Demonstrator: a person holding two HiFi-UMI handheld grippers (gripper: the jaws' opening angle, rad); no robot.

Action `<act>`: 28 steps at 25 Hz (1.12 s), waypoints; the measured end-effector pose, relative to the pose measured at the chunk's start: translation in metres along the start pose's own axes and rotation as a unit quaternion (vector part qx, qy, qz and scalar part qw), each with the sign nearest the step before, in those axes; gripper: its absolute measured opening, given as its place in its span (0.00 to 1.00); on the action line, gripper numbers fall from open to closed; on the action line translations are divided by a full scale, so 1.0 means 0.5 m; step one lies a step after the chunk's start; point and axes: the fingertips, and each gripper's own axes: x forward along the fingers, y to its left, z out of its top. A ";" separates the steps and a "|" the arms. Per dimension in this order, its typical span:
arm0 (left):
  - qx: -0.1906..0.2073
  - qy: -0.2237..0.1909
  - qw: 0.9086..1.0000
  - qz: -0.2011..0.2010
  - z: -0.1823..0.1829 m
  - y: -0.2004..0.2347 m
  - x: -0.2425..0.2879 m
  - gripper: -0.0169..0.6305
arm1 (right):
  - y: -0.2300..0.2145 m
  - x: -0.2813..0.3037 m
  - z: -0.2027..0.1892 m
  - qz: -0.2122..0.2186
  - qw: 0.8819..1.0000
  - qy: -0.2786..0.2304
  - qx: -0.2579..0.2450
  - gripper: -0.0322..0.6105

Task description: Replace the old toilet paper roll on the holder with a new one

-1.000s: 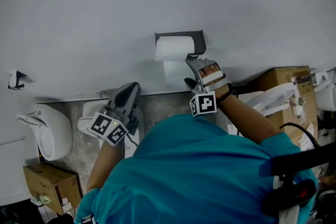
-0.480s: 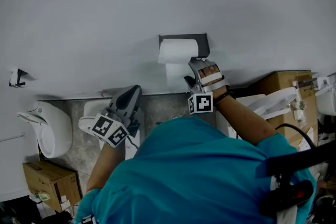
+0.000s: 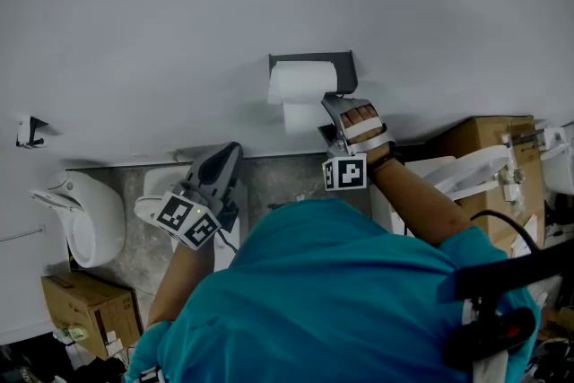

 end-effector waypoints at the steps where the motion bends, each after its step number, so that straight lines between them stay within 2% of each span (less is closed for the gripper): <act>1: 0.000 0.000 1.000 0.000 0.000 0.000 0.000 0.04 | 0.003 0.000 -0.005 0.001 1.000 0.003 0.000 0.64; 13: -0.001 -0.002 1.000 -0.010 -0.008 -0.006 0.018 0.04 | 0.020 -0.014 -0.066 0.017 0.999 0.033 -0.002 0.63; 21: 0.002 -0.003 1.000 -0.018 -0.005 -0.013 0.028 0.04 | 0.019 -0.020 -0.067 0.025 0.999 0.034 -0.010 0.62; 28: 0.002 -0.006 1.000 -0.017 -0.006 -0.007 0.030 0.04 | 0.019 -0.023 -0.066 0.035 0.998 0.055 -0.017 0.62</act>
